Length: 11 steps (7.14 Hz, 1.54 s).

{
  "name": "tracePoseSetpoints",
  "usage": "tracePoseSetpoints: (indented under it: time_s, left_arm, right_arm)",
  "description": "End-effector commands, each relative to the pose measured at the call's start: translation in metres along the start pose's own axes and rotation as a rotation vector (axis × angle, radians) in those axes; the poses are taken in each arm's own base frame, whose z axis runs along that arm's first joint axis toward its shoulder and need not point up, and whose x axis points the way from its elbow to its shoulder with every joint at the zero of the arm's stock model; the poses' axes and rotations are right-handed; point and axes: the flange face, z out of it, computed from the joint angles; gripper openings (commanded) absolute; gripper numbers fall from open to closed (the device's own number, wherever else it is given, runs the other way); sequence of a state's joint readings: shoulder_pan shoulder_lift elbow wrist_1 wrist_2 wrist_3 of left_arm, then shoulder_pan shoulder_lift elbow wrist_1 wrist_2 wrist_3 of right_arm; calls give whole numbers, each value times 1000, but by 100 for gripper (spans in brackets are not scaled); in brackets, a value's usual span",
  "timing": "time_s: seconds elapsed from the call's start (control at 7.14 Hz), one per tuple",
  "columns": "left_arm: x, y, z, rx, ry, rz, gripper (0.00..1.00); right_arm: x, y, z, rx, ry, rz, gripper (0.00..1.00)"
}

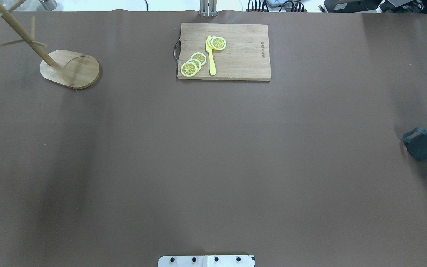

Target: Hang cup on storage rack

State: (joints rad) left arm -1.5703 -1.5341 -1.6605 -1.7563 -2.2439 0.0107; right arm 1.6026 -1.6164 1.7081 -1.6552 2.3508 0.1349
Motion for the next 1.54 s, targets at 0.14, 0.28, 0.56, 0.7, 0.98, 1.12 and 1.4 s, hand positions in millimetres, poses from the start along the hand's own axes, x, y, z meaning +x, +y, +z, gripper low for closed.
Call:
tracePoseSetpoints:
  time_s: [0.14,0.28,0.56,0.7,0.98,1.12,1.4]
  left_arm:
    - [2,-1,-2,5,0,7,98]
    - [2,-1,-1,2,1,3,98]
    - [1,-2,2,-6,13,5,98]
    - [6,-6,2,-7,56,9,98]
    - [5,-8,4,-11,58,-1,98]
    - [3,-16,6,-13,51,-4,98]
    - [-1,-6,12,-9,48,11,98]
  right_arm:
    - [0,1,0,-1,-5,1,100]
    - [-1,2,-1,0,-12,-1,100]
    - [-2,2,-2,2,-12,-3,100]
    - [-3,1,-3,4,-12,-5,100]
    - [-3,1,-3,4,-14,-5,100]
    - [-4,1,-3,5,-15,-5,100]
    - [-5,1,-3,5,-25,-6,100]
